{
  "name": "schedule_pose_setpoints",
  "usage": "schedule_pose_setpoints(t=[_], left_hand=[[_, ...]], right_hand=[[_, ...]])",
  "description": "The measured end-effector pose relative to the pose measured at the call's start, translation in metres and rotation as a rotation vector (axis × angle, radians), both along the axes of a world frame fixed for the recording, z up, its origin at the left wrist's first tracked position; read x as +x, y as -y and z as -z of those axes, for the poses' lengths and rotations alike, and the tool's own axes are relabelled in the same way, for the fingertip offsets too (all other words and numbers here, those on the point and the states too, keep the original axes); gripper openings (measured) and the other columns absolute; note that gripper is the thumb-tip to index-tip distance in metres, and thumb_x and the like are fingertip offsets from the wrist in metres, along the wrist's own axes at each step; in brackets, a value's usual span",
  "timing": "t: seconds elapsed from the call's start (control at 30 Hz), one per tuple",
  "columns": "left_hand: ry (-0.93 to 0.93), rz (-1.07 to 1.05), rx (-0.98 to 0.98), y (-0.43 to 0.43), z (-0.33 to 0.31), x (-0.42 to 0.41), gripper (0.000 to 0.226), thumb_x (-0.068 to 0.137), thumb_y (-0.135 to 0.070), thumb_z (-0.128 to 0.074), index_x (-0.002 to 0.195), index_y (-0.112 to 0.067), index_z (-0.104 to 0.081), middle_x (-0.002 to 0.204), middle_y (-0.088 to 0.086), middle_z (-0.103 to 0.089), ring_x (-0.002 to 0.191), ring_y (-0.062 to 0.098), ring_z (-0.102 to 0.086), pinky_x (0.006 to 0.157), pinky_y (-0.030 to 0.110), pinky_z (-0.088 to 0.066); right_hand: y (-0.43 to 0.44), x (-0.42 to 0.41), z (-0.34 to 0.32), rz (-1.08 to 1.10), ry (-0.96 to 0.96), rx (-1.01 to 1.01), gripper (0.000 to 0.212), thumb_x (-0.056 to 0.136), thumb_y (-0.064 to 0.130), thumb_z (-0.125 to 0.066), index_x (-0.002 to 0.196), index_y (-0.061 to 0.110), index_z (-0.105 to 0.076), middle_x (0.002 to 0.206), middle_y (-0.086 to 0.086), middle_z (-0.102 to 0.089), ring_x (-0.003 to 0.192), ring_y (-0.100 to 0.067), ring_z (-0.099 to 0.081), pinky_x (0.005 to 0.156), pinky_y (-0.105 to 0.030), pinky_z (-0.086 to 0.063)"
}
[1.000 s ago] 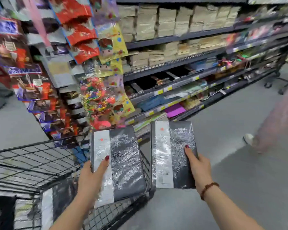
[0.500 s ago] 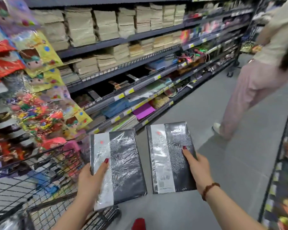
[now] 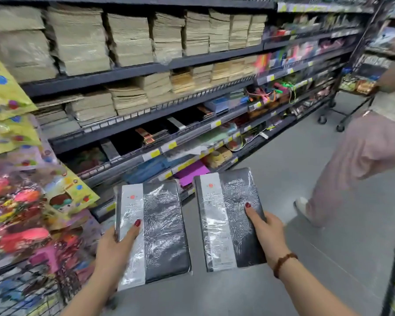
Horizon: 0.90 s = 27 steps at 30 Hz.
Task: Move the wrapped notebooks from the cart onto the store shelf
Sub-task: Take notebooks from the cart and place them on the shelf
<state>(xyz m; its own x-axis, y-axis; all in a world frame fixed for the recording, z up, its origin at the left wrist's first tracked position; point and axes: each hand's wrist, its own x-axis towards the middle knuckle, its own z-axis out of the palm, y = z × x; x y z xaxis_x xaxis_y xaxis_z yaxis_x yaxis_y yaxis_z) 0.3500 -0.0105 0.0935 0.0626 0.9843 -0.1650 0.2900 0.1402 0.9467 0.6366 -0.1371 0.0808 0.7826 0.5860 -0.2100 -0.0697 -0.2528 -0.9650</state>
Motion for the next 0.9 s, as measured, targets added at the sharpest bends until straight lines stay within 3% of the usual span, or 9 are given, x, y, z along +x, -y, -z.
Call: schedule_pose_setpoints(t=[0.1,0.27,0.37,0.5,0.57,0.63,0.7,0.77,0.9], left_hand=[[0.024,-0.044,-0.032,-0.023,-0.001,0.017,0.026,0.087,-0.034,-0.065,0.089,-0.008,-0.064,0.054,0.006,-0.045,0.042,0.016,-0.033,0.033,0.018,-0.026],[0.045,-0.138,-0.026,-0.059,-0.001,0.044,0.029,0.086,-0.036,-0.066,0.093,-0.008,-0.066,0.058,-0.001,-0.057,0.048,0.014,-0.043,0.045,0.025,-0.032],[0.062,-0.230,-0.018,-0.074,0.001,0.059,0.029,0.085,-0.034,-0.067,0.092,-0.005,-0.063,0.068,-0.001,-0.063,0.056,0.016,-0.051,0.047,0.022,-0.037],[0.041,-0.349,-0.057,-0.092,0.006,0.086,0.036,0.084,-0.037,-0.068,0.112,-0.014,-0.065,0.097,0.000,-0.072,0.078,0.017,-0.065,0.061,0.029,-0.048],[0.027,-0.411,-0.066,-0.098,0.004,0.102,0.042,0.082,-0.043,-0.068,0.113,-0.016,-0.064,0.100,0.001,-0.072,0.083,0.021,-0.065,0.071,0.035,-0.051],[0.016,-0.487,-0.071,-0.101,0.000,0.117,0.038,0.084,-0.039,-0.067,0.111,-0.013,-0.063,0.091,0.002,-0.069,0.074,0.018,-0.061,0.076,0.038,-0.051],[0.024,-0.553,-0.072,-0.102,-0.003,0.129,0.035,0.086,-0.034,-0.066,0.111,-0.010,-0.060,0.084,0.006,-0.063,0.069,0.020,-0.057,0.070,0.035,-0.050],[0.049,-0.610,-0.088,-0.102,-0.002,0.136,0.042,0.085,-0.036,-0.067,0.117,-0.011,-0.057,0.098,0.010,-0.065,0.085,0.029,-0.062,0.075,0.040,-0.051],[0.099,-0.743,-0.123,-0.103,0.001,0.133,0.030,0.084,-0.035,-0.068,0.110,-0.023,-0.058,0.091,-0.008,-0.067,0.073,0.013,-0.059,0.060,0.028,-0.044]], right_hand=[[-0.031,0.020,0.001,-0.041,-0.027,0.009,0.080,0.057,0.069,-0.070,0.074,-0.008,-0.055,0.069,-0.006,-0.056,0.066,-0.016,-0.052,0.067,-0.034,-0.043],[-0.090,0.055,-0.002,-0.146,-0.048,0.003,0.049,0.077,0.046,-0.071,0.080,-0.002,-0.066,0.081,-0.024,-0.070,0.069,-0.023,-0.062,0.077,-0.046,-0.053],[-0.130,0.080,0.001,-0.234,-0.023,-0.021,0.042,0.080,0.046,-0.069,0.081,0.004,-0.070,0.080,-0.018,-0.072,0.075,-0.027,-0.066,0.083,-0.044,-0.052],[-0.186,0.112,0.008,-0.353,-0.018,-0.042,0.065,0.066,0.063,-0.068,0.081,0.000,-0.066,0.077,-0.021,-0.069,0.070,-0.025,-0.063,0.079,-0.042,-0.052],[-0.212,0.127,0.006,-0.395,-0.057,-0.055,0.057,0.071,0.056,-0.070,0.076,0.000,-0.064,0.077,-0.023,-0.068,0.069,-0.024,-0.059,0.077,-0.042,-0.052],[-0.236,0.140,0.005,-0.453,-0.061,-0.081,0.046,0.077,0.048,-0.070,0.061,0.008,-0.054,0.058,-0.013,-0.055,0.062,-0.022,-0.049,0.064,-0.037,-0.042],[-0.257,0.149,0.008,-0.508,-0.054,-0.083,0.037,0.080,0.043,-0.069,0.063,0.012,-0.057,0.060,-0.003,-0.057,0.064,-0.023,-0.053,0.065,-0.035,-0.041],[-0.277,0.150,0.016,-0.562,-0.078,-0.096,0.032,0.080,0.042,-0.070,0.075,0.011,-0.068,0.075,-0.006,-0.070,0.079,-0.027,-0.064,0.079,-0.039,-0.049],[-0.310,0.136,0.031,-0.649,-0.155,-0.143,0.035,0.078,0.044,-0.071,0.081,0.009,-0.068,0.085,-0.012,-0.072,0.086,-0.031,-0.066,0.090,-0.047,-0.050]])
